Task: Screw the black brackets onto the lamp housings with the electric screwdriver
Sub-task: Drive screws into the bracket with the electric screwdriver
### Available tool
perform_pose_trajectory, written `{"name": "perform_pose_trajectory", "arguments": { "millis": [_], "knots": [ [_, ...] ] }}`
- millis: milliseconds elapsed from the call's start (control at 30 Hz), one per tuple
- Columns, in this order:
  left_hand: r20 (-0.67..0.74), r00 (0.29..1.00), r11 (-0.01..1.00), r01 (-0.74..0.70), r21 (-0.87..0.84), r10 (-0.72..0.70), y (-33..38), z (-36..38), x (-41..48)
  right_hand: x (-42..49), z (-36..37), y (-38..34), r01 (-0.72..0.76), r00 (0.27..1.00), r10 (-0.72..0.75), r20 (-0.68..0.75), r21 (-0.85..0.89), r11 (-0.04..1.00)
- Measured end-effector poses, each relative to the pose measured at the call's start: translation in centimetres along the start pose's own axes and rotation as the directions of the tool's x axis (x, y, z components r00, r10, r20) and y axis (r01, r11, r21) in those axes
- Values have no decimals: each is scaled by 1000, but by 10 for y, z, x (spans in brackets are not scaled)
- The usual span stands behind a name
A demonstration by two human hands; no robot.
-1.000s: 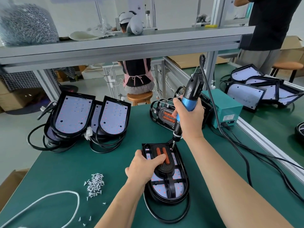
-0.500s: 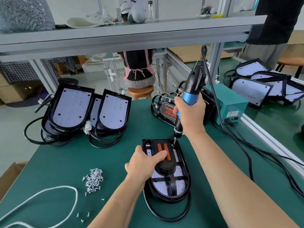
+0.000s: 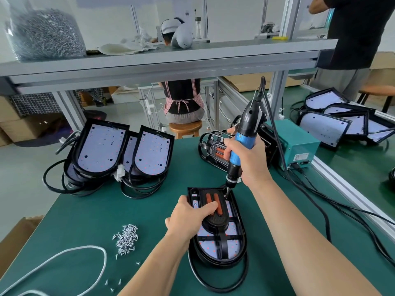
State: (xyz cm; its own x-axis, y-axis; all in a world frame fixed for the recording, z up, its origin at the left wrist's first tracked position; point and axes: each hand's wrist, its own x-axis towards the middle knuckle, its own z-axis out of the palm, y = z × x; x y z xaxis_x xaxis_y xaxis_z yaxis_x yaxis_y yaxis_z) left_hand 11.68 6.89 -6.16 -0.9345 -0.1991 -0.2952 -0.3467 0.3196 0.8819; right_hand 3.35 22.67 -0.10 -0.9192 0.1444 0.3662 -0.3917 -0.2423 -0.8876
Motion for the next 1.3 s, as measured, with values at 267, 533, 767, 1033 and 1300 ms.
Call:
{"name": "perform_pose_trajectory", "arguments": {
  "millis": [267,533,767,1033,1300],
  "knots": [
    [34,999,997,12,-81,-10,-1,1,2,3,-4,-14,44,998,-46,36,69,997],
    [34,999,997,16,-78,-13,-5,1,6,-1,-44,-23,-47,980,131,-148,471,881],
    [42,999,996,11,-91,-7,-5,0,5,-54,-90,23,-98,817,522,-246,832,546],
    [37,999,998,-6,-55,8,-2,-1,0,-62,-110,43,-20,773,564,-291,877,480],
    [19,989,984,-148,97,147,-22,-67,-1,-60,-113,47,-33,796,544,-265,879,476]
  ]
}}
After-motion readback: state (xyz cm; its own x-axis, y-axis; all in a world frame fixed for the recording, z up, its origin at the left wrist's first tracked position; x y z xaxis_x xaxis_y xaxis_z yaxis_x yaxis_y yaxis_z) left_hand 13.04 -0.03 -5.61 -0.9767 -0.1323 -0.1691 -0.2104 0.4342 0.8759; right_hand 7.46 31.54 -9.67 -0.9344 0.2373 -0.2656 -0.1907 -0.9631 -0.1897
